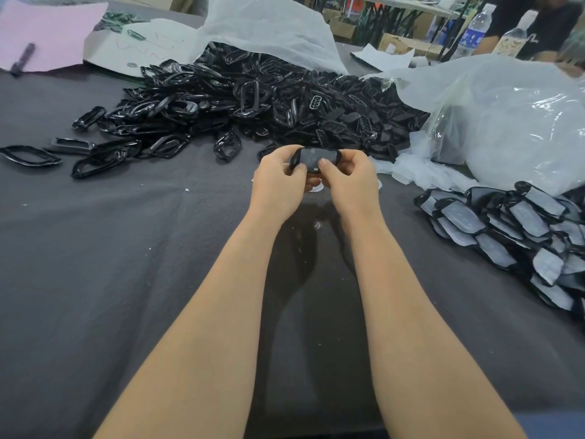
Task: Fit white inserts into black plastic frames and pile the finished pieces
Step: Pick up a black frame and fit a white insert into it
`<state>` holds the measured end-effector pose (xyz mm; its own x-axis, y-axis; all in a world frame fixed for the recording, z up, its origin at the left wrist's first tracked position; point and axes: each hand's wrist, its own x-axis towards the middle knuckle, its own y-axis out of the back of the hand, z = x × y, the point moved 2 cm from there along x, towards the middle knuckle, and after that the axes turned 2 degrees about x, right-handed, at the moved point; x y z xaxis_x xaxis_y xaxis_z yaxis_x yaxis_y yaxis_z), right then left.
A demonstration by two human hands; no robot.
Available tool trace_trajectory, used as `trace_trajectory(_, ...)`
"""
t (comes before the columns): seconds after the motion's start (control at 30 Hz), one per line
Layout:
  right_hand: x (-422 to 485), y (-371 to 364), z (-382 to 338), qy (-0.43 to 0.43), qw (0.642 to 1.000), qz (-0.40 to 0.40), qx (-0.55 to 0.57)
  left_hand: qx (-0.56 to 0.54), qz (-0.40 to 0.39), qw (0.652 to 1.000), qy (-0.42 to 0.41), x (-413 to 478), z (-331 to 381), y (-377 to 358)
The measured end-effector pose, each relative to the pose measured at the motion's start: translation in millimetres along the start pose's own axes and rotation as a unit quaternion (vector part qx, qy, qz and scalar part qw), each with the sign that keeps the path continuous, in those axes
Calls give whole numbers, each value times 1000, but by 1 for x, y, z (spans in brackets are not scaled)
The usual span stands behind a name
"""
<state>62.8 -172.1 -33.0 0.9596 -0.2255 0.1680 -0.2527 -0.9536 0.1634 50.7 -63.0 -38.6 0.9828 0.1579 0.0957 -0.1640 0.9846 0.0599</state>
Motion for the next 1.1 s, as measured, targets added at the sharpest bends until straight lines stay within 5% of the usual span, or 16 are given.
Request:
trace_trajectory(0.8,-2,-4,-2,23,999,-39,-15,-18,80,997,-2,-2,2,7)
trace_trajectory(1.1,1,-1,1,-3,1000,-19,-5,22,38,999,-15,-1,0,4)
